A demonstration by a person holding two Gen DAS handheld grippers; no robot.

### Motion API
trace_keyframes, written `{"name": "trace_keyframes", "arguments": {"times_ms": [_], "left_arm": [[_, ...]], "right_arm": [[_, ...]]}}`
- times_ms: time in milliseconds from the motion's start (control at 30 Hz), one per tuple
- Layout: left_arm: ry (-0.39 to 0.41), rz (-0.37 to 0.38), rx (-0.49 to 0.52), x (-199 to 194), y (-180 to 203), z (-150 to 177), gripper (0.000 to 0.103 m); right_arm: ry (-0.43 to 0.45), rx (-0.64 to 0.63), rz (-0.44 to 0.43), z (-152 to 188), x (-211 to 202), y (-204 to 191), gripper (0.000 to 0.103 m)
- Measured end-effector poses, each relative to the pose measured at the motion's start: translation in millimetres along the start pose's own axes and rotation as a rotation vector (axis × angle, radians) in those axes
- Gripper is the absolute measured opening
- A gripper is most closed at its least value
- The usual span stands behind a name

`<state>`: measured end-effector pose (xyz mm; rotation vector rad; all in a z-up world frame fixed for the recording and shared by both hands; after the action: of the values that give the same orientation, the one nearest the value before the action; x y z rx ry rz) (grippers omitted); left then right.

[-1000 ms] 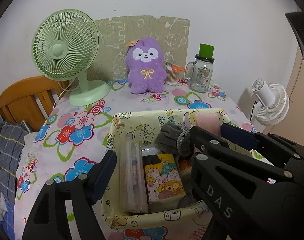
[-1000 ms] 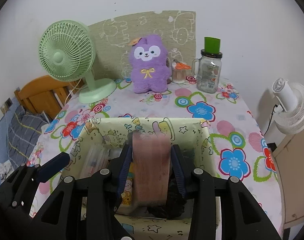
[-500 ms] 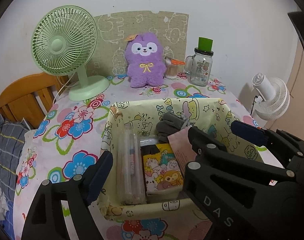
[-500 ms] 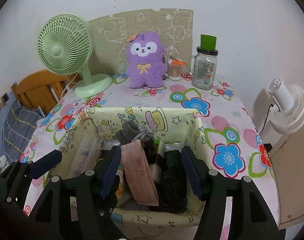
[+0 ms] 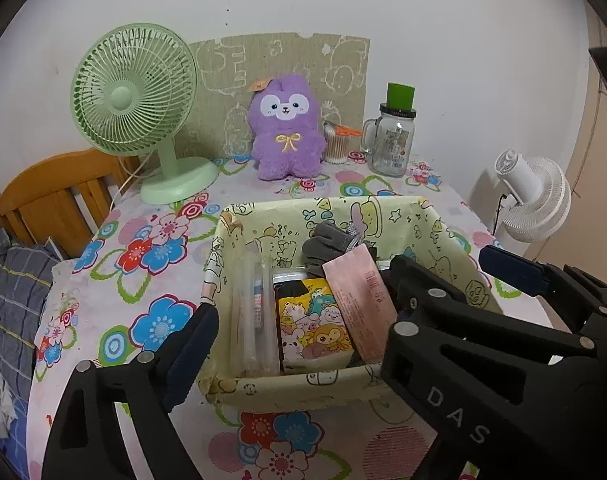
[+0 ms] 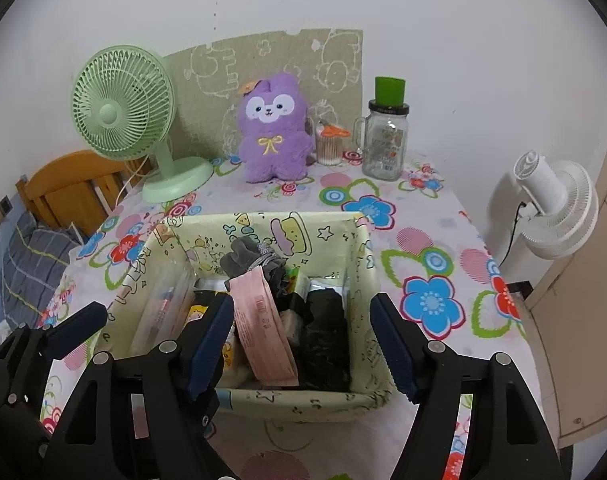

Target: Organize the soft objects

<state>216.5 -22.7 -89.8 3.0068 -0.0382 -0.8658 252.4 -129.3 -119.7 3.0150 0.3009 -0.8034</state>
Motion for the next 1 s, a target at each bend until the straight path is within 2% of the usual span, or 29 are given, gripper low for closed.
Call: {"name": "trace_keyframes", "arguments": {"times_ms": [200, 733, 1000], "left_arm": [[0.029, 0.006, 0.001, -16.8, 1.2, -0.7, 0.095], [0.083, -0.007, -0.012, -53.6, -6.8, 4.7, 0.102], [0.102, -0.017, -0.007, -70.8, -9.5, 10.1, 0.103]], "right_arm": [[0.027, 0.013, 0.014, -0.4, -18.3, 4.3, 0.080], [0.083, 0.017, 0.054, 7.3, -63.8, 12.5, 0.084], [0.096, 0.018, 0.058, 12.6, -81.7, 14.2, 0.085]]}}
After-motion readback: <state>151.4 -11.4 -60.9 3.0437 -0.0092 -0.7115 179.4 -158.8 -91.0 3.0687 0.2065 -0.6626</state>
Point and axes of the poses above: each gripper's, at about its wrist camera, not at the fingertips, and x roughly the way its jaws point, y to its right, z to its underside, the point moved 6 cm from there along x, roughly the way its jaws point, and after that the axes turned 10 degrees about y, right-handed, at the moved point
